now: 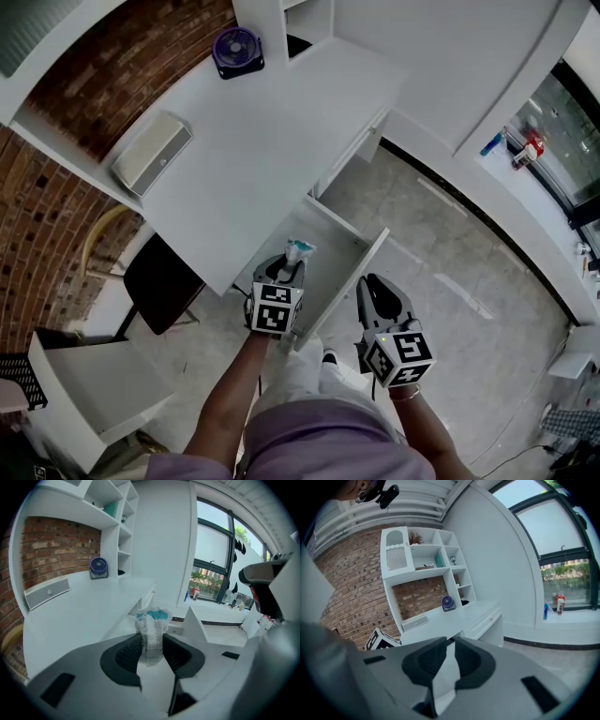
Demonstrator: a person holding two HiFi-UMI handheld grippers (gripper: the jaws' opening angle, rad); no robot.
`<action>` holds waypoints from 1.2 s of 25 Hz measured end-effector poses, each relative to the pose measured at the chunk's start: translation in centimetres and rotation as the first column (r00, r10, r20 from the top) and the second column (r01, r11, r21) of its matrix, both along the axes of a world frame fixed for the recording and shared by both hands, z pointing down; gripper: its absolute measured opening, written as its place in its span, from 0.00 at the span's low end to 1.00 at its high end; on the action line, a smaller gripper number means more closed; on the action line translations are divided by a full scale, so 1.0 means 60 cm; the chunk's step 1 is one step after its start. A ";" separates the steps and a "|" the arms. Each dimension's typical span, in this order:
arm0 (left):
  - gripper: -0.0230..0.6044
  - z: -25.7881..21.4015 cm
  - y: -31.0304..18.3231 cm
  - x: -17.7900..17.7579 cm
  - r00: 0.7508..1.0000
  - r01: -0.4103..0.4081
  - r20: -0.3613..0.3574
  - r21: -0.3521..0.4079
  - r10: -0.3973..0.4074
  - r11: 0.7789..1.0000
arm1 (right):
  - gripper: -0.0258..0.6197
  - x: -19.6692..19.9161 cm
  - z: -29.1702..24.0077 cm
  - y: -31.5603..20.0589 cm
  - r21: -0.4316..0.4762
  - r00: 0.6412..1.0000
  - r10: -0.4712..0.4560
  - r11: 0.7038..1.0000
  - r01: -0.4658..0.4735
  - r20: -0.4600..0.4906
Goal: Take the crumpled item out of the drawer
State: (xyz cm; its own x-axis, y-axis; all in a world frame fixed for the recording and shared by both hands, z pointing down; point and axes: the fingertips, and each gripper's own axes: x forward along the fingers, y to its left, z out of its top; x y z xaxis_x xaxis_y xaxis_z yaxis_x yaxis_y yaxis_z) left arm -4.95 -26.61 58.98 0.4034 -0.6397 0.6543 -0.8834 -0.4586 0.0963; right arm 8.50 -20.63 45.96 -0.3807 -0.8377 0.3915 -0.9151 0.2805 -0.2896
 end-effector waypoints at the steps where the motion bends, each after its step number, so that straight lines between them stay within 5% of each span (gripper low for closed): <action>1: 0.26 -0.010 0.001 0.000 1.000 0.004 -0.005 0.013 -0.004 1.000 | 0.11 0.000 -0.004 0.004 0.001 1.000 -0.002 1.000 0.002 0.001; 17: 0.26 -0.164 0.041 -0.034 0.992 0.108 -0.089 0.203 -0.091 0.973 | 0.11 -0.003 -0.049 0.037 0.073 0.999 -0.044 0.996 0.044 -0.002; 30: 0.26 -0.238 0.082 -0.062 0.984 0.154 -0.132 0.287 -0.120 0.945 | 0.09 -0.001 -0.077 0.054 0.126 0.999 -0.046 0.991 0.048 -0.015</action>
State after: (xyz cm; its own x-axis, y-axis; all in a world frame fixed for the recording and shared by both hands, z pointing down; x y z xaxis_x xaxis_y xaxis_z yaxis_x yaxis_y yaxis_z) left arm -8.68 -21.70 44.69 0.3576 -0.8515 0.3834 -0.9311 -0.3565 0.0766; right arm 8.45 -17.38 41.36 -0.4166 -0.8620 0.2888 -0.9033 0.3567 -0.2385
